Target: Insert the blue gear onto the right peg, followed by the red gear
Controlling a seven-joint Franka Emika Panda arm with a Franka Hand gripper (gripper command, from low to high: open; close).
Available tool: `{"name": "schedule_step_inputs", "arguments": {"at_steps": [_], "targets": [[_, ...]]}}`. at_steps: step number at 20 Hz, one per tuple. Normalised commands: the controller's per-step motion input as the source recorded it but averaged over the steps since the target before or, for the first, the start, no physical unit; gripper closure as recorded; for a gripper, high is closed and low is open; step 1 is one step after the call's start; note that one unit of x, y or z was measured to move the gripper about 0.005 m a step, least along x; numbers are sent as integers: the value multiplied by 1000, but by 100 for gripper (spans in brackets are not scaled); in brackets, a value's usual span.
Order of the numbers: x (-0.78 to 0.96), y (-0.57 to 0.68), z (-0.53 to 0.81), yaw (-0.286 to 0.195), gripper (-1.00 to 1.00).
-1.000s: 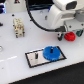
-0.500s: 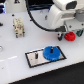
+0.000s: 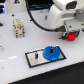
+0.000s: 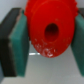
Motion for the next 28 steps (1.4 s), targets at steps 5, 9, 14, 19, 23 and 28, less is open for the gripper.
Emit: {"name": "schedule_step_inputs", "arguments": {"at_steps": [5, 9, 14, 19, 23, 28], "targets": [[138, -32, 511, 0, 100], [314, -185, 578, 0, 100], [427, -274, 428, 0, 100], [485, -353, 412, 0, 100], [470, -381, 374, 0, 100], [492, -411, 234, 0, 100]]}}
